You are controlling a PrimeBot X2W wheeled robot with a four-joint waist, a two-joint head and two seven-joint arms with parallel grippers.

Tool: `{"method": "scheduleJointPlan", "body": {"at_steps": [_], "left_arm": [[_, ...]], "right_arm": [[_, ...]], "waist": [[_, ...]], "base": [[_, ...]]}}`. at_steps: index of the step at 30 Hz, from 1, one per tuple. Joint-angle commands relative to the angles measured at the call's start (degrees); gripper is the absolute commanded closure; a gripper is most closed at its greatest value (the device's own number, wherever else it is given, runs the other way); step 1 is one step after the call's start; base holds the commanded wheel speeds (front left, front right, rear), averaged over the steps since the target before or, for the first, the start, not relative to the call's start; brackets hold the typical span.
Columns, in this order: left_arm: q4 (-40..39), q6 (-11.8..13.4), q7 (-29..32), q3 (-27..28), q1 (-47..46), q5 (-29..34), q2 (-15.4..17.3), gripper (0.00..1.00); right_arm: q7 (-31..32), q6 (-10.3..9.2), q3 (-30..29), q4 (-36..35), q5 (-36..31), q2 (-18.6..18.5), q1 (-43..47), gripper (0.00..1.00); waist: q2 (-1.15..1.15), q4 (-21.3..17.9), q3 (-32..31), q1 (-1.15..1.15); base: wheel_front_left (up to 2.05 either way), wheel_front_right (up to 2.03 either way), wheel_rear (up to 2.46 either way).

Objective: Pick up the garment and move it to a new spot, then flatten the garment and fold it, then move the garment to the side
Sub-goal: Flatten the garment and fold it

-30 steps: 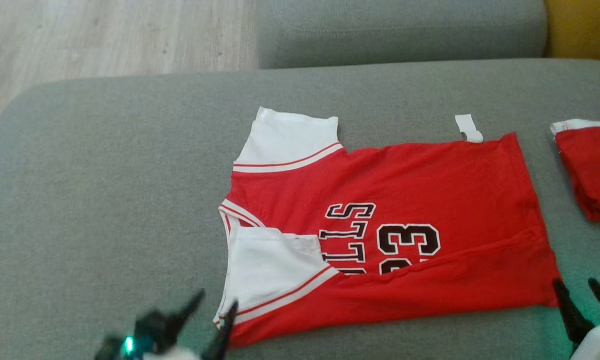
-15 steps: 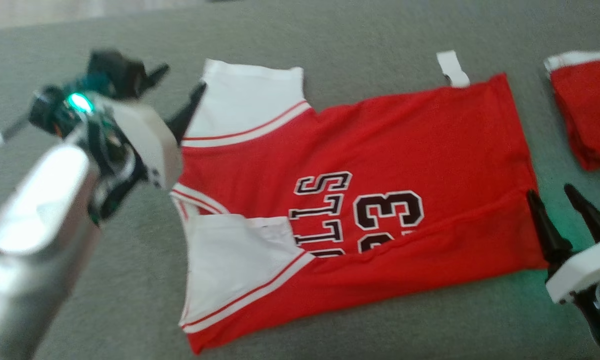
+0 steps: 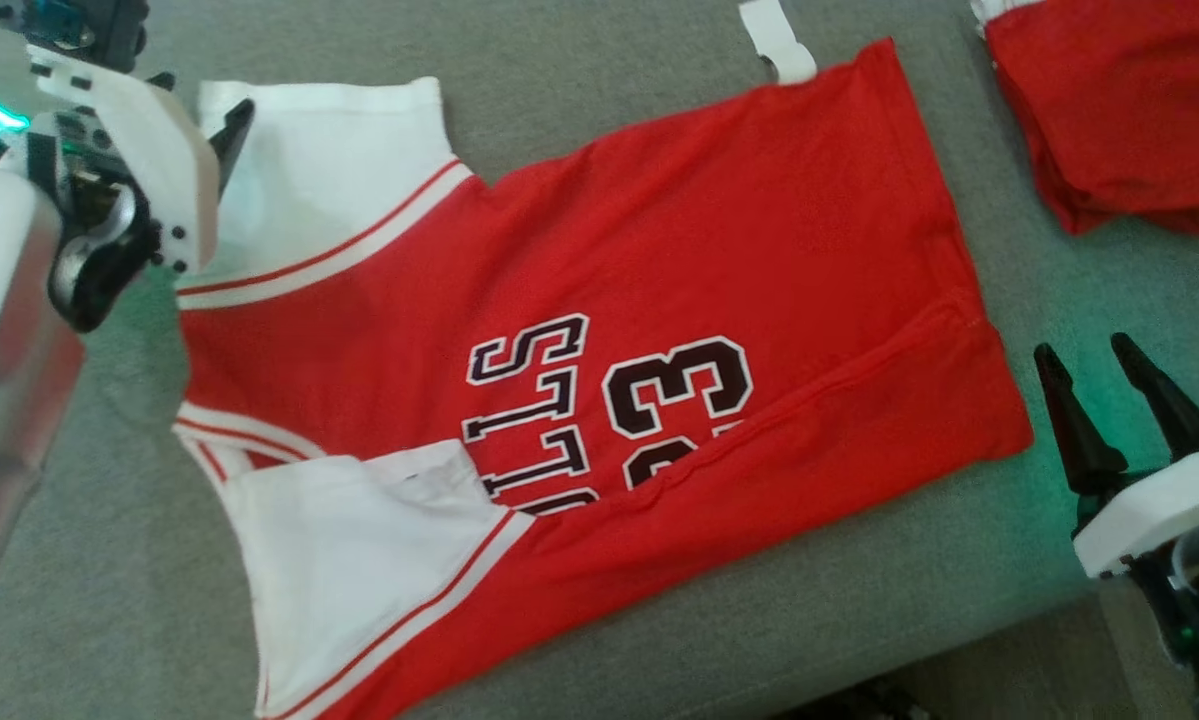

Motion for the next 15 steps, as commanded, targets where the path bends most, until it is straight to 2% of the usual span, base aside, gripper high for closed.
{"method": "scheduleJointPlan", "body": {"at_steps": [1, 10, 11, 12, 13, 14, 15], "left_arm": [[-0.88, 0.11, 0.22, 1.60, -3.43, -0.09, 3.18, 0.00], [3.62, 0.10, -1.46, 0.47, -5.01, -1.46, 3.67, 0.00], [4.10, 0.10, -1.57, 0.40, -5.15, -1.63, 3.62, 0.07], [4.49, 0.10, -1.57, 0.27, -5.26, -1.83, 3.56, 0.35], [4.97, 0.10, -1.47, 0.08, -5.36, -2.68, 3.29, 0.76], [5.07, 0.09, -1.32, 0.12, -5.30, -3.54, 3.04, 1.00], [5.03, 0.09, -1.15, 0.07, -5.29, -4.31, 2.84, 1.00]], "right_arm": [[-0.74, -0.04, 0.86, -1.26, 0.30, -0.94, -0.78, 0.00], [-1.49, -0.04, 1.63, -0.18, 1.05, -1.61, -2.40, 0.00], [-1.47, -0.04, 1.58, -0.15, 1.07, -1.76, -2.57, 0.00], [-1.44, -0.04, 1.51, -0.15, 1.11, -1.93, -2.71, 0.00], [-1.32, -0.04, 1.36, -0.21, 1.09, -2.20, -2.92, 0.00], [-1.23, -0.04, 1.36, -0.29, 1.00, -2.34, -3.03, 0.00], [-1.13, -0.04, 1.37, -0.41, 0.87, -2.47, -3.18, 0.00]], "waist": [[0.00, -1.13, 1.21, -0.01], [0.00, -1.58, 2.52, -0.01], [0.00, -1.50, 2.62, -0.01], [0.00, -1.38, 2.71, -0.01], [0.00, -1.11, 2.83, -0.01], [0.00, -0.97, 2.85, -0.01], [0.00, -0.81, 2.86, -0.01]], "base": [[0.00, 0.00, 0.00], [0.00, 0.00, 0.00], [0.00, 0.00, 0.00], [0.00, 0.00, 0.00], [0.00, 0.00, 0.00], [0.00, 0.00, 0.00], [0.00, 0.00, 0.00]]}}
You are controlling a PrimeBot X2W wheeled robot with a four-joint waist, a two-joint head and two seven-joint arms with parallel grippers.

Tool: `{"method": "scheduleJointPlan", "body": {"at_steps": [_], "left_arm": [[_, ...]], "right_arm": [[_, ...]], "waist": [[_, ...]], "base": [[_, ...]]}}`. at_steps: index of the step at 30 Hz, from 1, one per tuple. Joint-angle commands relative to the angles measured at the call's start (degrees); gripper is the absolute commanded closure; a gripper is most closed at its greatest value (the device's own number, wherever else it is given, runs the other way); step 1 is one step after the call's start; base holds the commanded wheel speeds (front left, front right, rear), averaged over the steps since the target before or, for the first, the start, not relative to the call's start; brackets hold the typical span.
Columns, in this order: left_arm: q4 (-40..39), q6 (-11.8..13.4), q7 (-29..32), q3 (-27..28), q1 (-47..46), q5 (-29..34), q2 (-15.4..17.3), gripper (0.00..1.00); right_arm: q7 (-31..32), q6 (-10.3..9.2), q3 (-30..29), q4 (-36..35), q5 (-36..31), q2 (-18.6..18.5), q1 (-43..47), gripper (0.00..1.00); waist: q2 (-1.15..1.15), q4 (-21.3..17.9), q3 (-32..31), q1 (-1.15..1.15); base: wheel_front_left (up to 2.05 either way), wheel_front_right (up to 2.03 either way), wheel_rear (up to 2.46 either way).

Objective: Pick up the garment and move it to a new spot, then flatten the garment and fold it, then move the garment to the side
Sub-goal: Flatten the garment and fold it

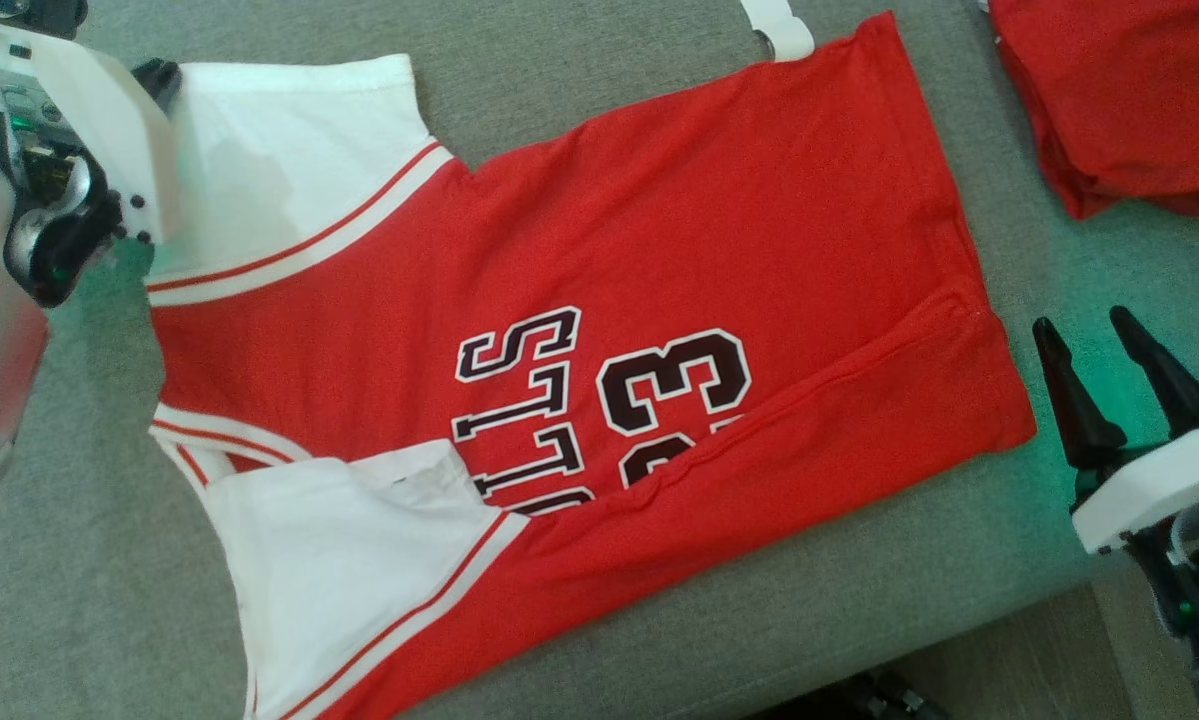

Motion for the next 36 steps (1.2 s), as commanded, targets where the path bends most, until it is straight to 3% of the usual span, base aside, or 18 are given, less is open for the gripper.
{"method": "scheduleJointPlan", "body": {"at_steps": [1, 11, 19, 27, 36], "left_arm": [[-0.56, 0.12, 0.35, 1.24, -1.84, -1.47, 2.08, 1.00], [-4.26, 0.11, -4.61, -2.76, -3.83, -2.42, 3.07, 1.00], [-6.39, 0.11, -6.22, -6.64, -5.76, -4.03, 3.04, 1.00], [-7.32, 0.11, -7.74, -8.32, -6.54, -7.52, 2.91, 1.00], [-7.42, 0.11, -8.98, -11.14, -8.06, -8.84, 2.66, 1.00]], "right_arm": [[-0.02, -0.04, 0.34, -1.82, 0.15, -2.27, -0.88, 0.00], [3.16, -0.04, 3.76, -1.16, 2.96, -3.11, -11.01, 0.00], [9.25, -0.04, 13.13, 11.18, 6.60, -3.70, -26.71, 0.00], [7.09, -0.04, 19.81, 24.03, 10.14, -1.65, -36.31, 0.00], [3.84, -0.04, 26.87, 30.87, 13.71, -1.24, -44.09, 0.00]], "waist": [[0.00, 0.40, 0.04, 0.00], [0.00, 2.42, -0.60, 0.00], [0.00, 4.85, -0.48, 0.00], [0.00, 6.35, 0.21, 0.00], [0.00, 7.81, 1.20, 0.00]], "base": [[0.00, 0.00, 0.00], [0.00, 0.00, 0.00], [0.00, 0.00, 0.00], [0.00, 0.00, 0.00], [0.00, 0.00, 0.00]]}}
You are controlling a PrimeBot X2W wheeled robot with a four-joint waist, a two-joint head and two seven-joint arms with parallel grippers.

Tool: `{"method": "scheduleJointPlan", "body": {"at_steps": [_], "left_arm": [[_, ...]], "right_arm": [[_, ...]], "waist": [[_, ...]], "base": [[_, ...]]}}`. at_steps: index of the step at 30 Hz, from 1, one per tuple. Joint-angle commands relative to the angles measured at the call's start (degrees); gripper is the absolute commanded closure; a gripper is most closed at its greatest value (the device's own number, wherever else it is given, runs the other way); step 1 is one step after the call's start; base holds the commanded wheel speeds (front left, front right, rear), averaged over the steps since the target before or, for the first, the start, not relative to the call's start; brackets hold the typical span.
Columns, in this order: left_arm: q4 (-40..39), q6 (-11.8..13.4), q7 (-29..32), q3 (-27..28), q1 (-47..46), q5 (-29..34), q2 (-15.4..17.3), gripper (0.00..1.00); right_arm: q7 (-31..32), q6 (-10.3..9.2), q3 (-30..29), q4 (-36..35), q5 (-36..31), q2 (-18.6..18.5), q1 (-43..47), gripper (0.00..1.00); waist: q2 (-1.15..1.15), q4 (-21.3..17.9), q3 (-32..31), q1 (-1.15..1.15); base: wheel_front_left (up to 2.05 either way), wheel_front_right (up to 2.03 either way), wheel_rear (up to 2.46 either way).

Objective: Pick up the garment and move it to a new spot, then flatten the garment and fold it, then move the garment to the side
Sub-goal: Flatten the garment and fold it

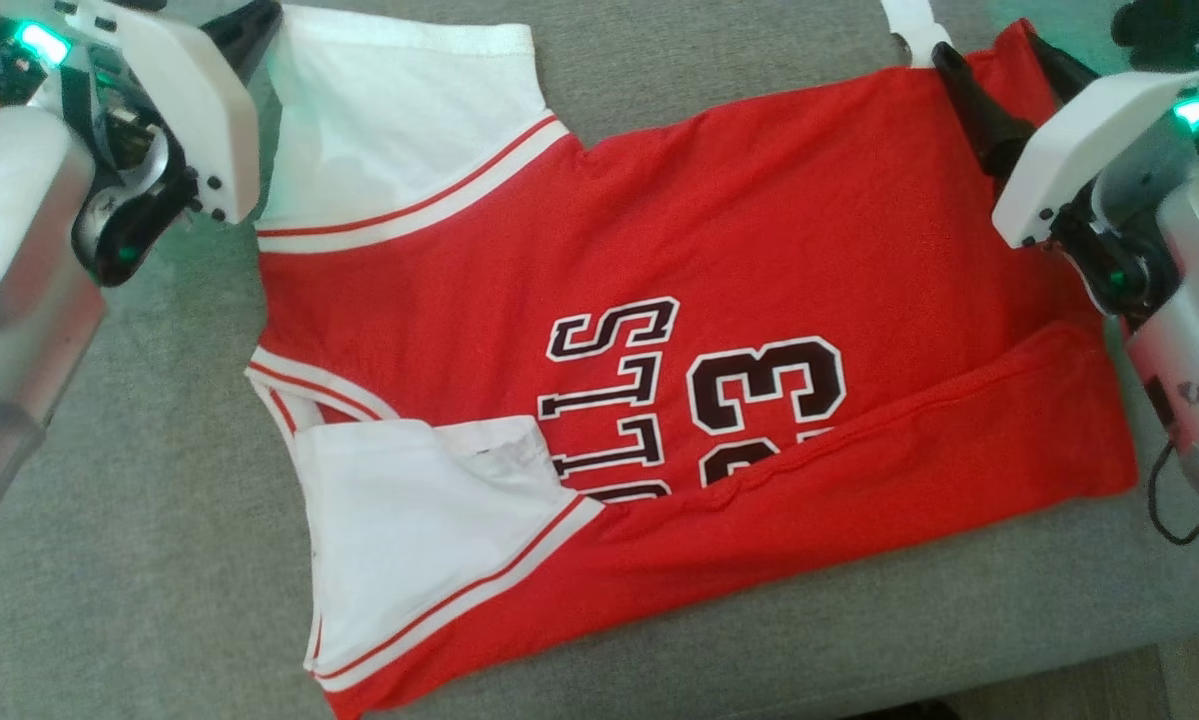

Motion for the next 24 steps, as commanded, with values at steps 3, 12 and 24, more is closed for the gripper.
{"method": "scheduleJointPlan", "body": {"at_steps": [3, 12, 24], "left_arm": [[-0.71, 0.10, -1.29, 1.01, -4.12, -0.72, 2.08, 1.00], [0.79, 0.10, -3.87, -1.10, -5.41, -1.78, 2.34, 1.00], [3.79, 0.21, -16.62, -2.48, -12.09, 3.93, 2.94, 1.00]], "right_arm": [[-1.16, -0.04, 2.83, 1.54, 1.55, -1.04, -2.66, 0.00], [-2.27, -0.04, 6.27, 5.99, 2.84, -2.77, -6.38, 1.00], [-7.29, -0.04, 5.27, 7.22, 7.02, -4.85, -12.07, 1.00]], "waist": [[0.00, 0.78, 0.40, 0.00], [0.00, 1.68, 0.74, 0.00], [0.00, 2.21, 1.23, 0.00]], "base": [[0.00, 0.00, 0.00], [0.00, 0.00, 0.00], [0.00, 0.00, 0.00]]}}
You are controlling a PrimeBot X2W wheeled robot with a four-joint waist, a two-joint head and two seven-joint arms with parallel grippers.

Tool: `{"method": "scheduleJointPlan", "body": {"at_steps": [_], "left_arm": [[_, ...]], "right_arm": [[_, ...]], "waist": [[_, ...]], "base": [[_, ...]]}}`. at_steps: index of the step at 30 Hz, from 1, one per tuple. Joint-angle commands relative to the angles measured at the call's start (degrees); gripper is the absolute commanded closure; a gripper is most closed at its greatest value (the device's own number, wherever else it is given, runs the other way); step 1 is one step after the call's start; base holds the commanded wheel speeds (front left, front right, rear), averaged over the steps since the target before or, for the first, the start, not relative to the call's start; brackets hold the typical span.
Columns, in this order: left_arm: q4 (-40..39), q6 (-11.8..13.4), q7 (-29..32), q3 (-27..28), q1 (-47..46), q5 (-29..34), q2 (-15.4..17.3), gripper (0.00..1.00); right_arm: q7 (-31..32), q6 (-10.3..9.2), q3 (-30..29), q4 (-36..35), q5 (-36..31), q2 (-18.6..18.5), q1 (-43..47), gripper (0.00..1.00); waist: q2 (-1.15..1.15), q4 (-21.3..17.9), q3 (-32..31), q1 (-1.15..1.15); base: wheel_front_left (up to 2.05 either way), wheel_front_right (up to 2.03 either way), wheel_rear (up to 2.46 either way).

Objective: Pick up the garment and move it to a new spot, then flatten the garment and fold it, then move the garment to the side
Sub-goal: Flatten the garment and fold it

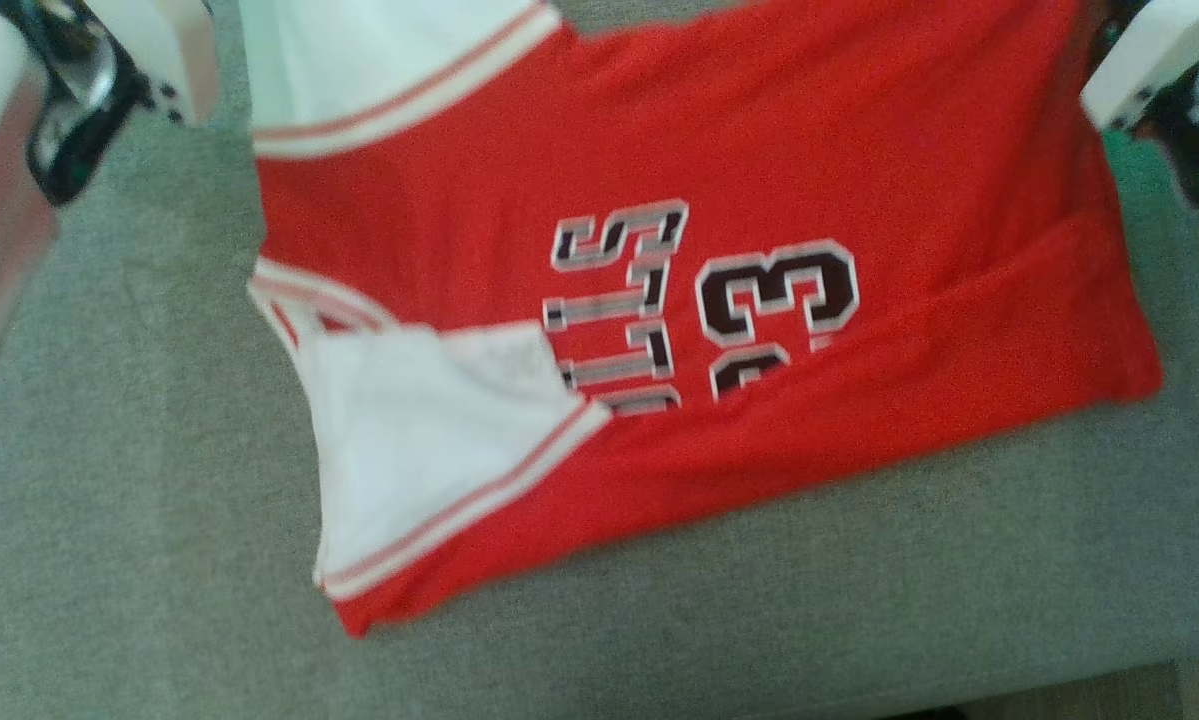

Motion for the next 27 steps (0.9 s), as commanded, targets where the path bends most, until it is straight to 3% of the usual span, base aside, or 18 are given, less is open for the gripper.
{"method": "scheduleJointPlan", "body": {"at_steps": [1, 6, 14, 22, 27], "left_arm": [[-0.41, 0.34, -1.16, 2.57, -3.84, 0.60, 2.68, 1.00], [2.06, 0.61, -8.20, 3.43, -5.98, 2.07, 1.19, 1.00], [2.37, 0.23, -12.06, 1.26, -2.03, 0.97, 0.13, 1.00], [-5.04, 0.21, -15.06, -1.56, 5.36, 0.60, 2.41, 1.00], [-12.09, 2.46, -15.70, -3.04, 12.64, 0.10, 4.59, 1.00]], "right_arm": [[-0.77, -0.04, -0.56, -1.07, 0.67, -1.53, -0.84, 1.00], [-3.89, -0.04, -2.28, -0.54, 3.53, -2.75, -2.22, 1.00], [-4.67, -0.04, -1.64, -1.54, 7.98, -5.80, 3.98, 1.00], [-6.84, -0.04, -1.50, -4.65, 11.04, -9.35, 12.31, 1.00], [-7.89, -0.04, -1.01, -6.60, 11.29, -11.08, 17.75, 1.00]], "waist": [[0.00, 0.08, -0.07, -0.01], [0.00, 1.23, -0.96, -0.01], [0.00, 4.43, -3.96, -0.01], [0.00, 7.63, -7.89, -0.01], [0.00, 8.62, -9.98, -0.01]], "base": [[0.00, 0.00, 0.00], [0.00, 0.00, 0.00], [0.00, 0.00, 0.00], [0.00, 0.00, 0.00], [0.00, 0.00, 0.00]]}}
